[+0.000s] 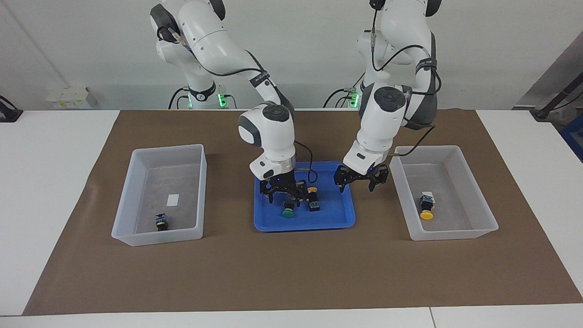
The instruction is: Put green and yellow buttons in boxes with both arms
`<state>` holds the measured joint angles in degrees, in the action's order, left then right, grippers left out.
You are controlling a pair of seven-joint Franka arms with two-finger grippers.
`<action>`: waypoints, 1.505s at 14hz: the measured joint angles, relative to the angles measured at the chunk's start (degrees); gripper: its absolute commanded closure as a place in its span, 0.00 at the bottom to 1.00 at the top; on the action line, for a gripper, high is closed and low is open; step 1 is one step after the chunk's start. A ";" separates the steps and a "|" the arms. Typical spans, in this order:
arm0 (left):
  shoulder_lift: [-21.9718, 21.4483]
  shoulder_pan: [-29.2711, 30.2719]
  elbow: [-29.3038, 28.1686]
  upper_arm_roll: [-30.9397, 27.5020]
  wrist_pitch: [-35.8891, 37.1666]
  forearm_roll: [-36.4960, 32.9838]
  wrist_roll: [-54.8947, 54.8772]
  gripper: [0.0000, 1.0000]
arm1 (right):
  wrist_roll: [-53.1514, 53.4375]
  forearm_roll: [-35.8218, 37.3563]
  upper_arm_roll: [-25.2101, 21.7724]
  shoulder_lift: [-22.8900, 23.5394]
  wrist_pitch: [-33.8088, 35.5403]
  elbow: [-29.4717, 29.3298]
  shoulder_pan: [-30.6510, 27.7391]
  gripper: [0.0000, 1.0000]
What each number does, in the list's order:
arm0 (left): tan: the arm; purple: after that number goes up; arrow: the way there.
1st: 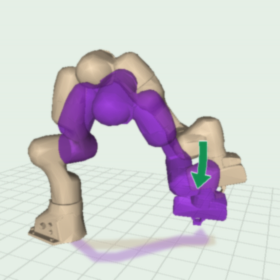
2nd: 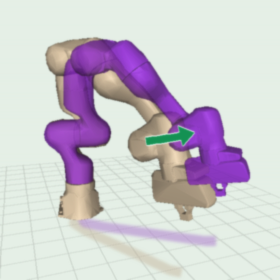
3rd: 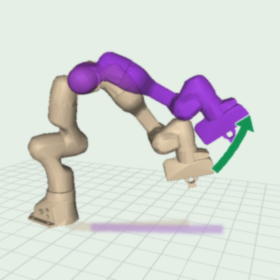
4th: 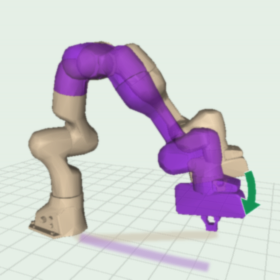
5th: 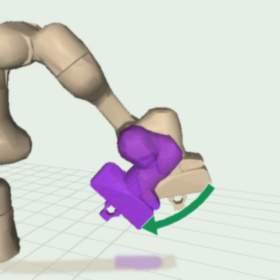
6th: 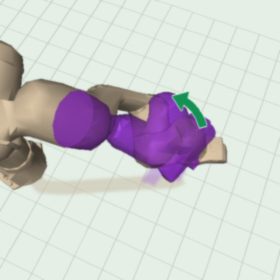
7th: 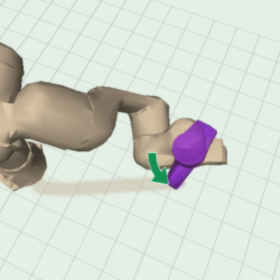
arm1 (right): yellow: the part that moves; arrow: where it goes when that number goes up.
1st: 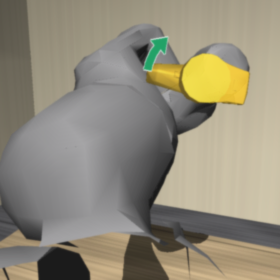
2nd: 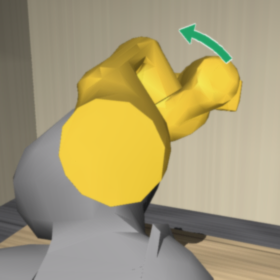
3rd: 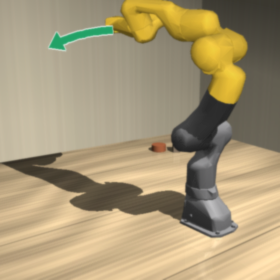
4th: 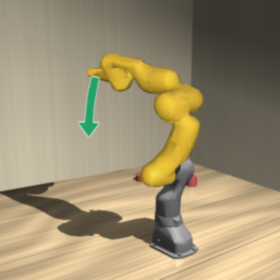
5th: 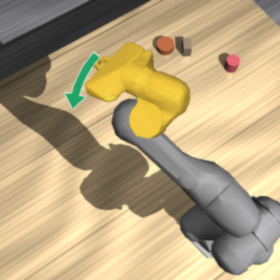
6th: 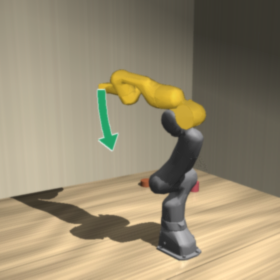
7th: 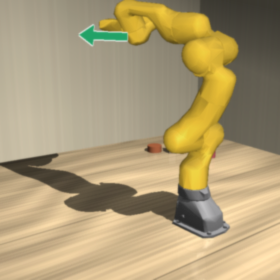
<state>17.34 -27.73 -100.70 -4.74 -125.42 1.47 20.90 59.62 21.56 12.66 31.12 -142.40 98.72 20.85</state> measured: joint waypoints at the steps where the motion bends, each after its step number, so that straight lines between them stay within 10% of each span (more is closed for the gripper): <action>1: 0.04 0.00 -0.02 0.00 -0.12 0.00 0.00 0.00 | 0.00 0.03 0.00 0.18 -0.02 0.00 0.01 0.95; 8: 1.13 -0.22 -0.08 0.04 -1.31 0.00 0.00 0.00 | -0.28 1.28 -0.44 -0.40 2.13 -0.83 -0.55 1.00; 21: 7.10 -7.47 -0.09 0.29 -11.17 0.35 0.05 0.00 | -27.71 -2.74 -0.52 -18.38 15.72 7.96 -14.62 1.00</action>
<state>24.44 -35.20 -100.79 -4.45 -136.59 1.82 20.95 31.91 18.82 12.14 12.75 -126.69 106.67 6.22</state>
